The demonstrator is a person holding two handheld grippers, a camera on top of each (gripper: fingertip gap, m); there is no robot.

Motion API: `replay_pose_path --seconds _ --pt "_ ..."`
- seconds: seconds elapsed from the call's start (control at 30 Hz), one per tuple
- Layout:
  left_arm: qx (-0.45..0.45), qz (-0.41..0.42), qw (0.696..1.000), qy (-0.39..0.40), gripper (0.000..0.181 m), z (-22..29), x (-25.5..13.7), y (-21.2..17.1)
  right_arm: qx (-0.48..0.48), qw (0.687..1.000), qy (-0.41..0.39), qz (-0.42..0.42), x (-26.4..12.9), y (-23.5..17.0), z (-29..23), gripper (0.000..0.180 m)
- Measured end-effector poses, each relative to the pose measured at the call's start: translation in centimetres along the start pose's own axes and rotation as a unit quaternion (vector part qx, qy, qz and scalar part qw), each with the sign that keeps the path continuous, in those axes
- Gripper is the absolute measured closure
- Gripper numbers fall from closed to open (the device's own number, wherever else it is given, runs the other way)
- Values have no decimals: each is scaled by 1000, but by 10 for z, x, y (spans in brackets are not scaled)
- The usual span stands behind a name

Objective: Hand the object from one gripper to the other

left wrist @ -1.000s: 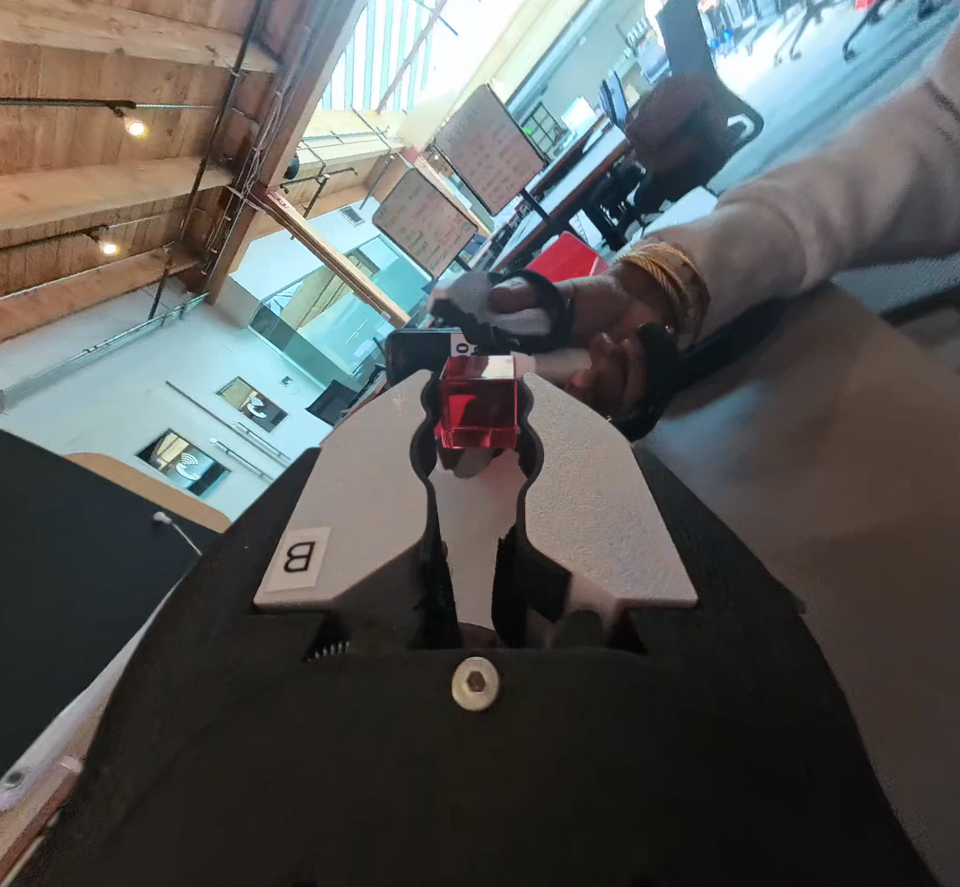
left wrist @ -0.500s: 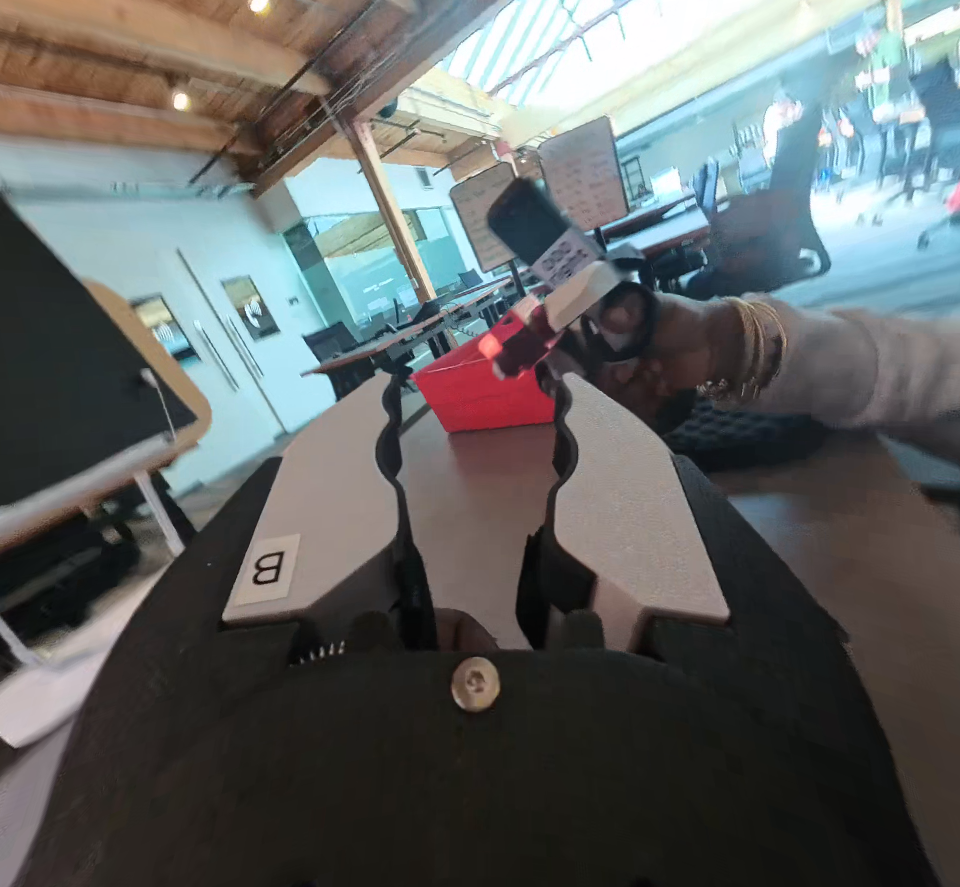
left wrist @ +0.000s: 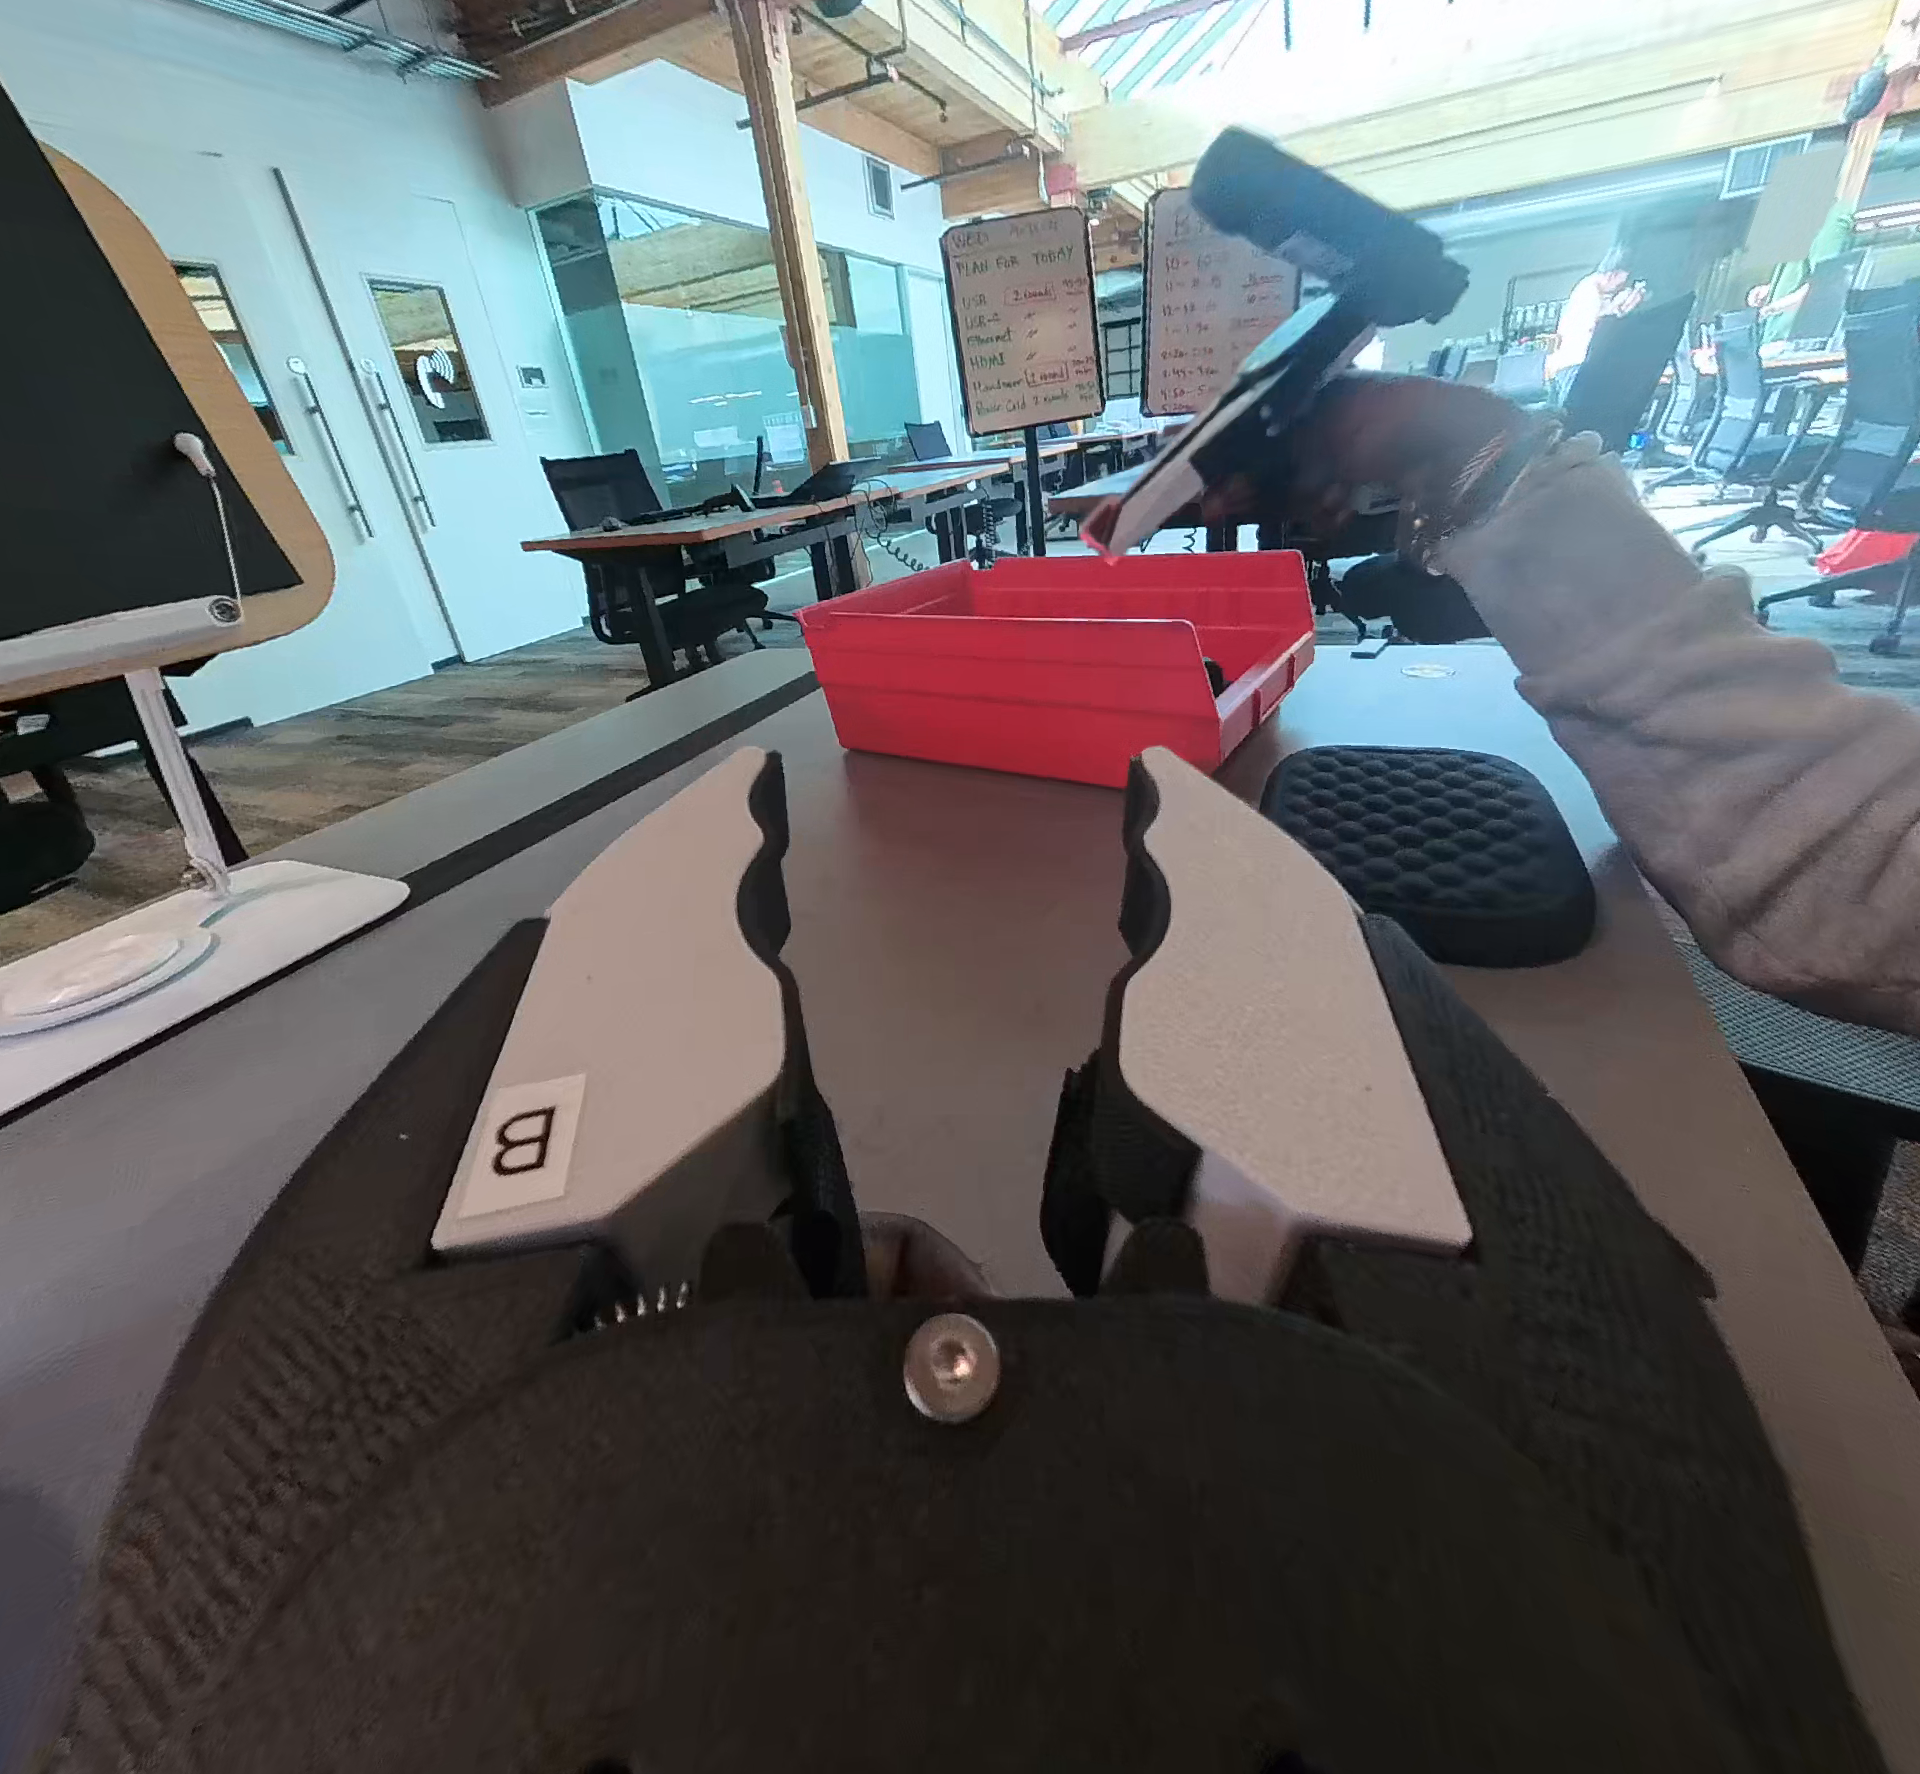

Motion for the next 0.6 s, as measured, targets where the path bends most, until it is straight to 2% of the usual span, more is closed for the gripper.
replay_pose_path --seconds 0.23,0.43,0.6 --pt "13 -15 1000 -1 119 1 1 -6 65 987 -1 -147 34 -54 37 151" --pt "25 -15 1000 -3 119 3 1 -6 82 969 2 -234 54 -82 41 151" --pt "36 -18 999 -4 119 4 1 -7 87 958 -3 -273 59 -92 41 151"
Point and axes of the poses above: each gripper's, where its closed fingertips meet, x out along the fingers, y out of its top, z = x × y across the jaws, the point moved 2 cm from there along -x, back along the fingers, and after that the axes turned 15 degrees about y, right-handed, at the moved point
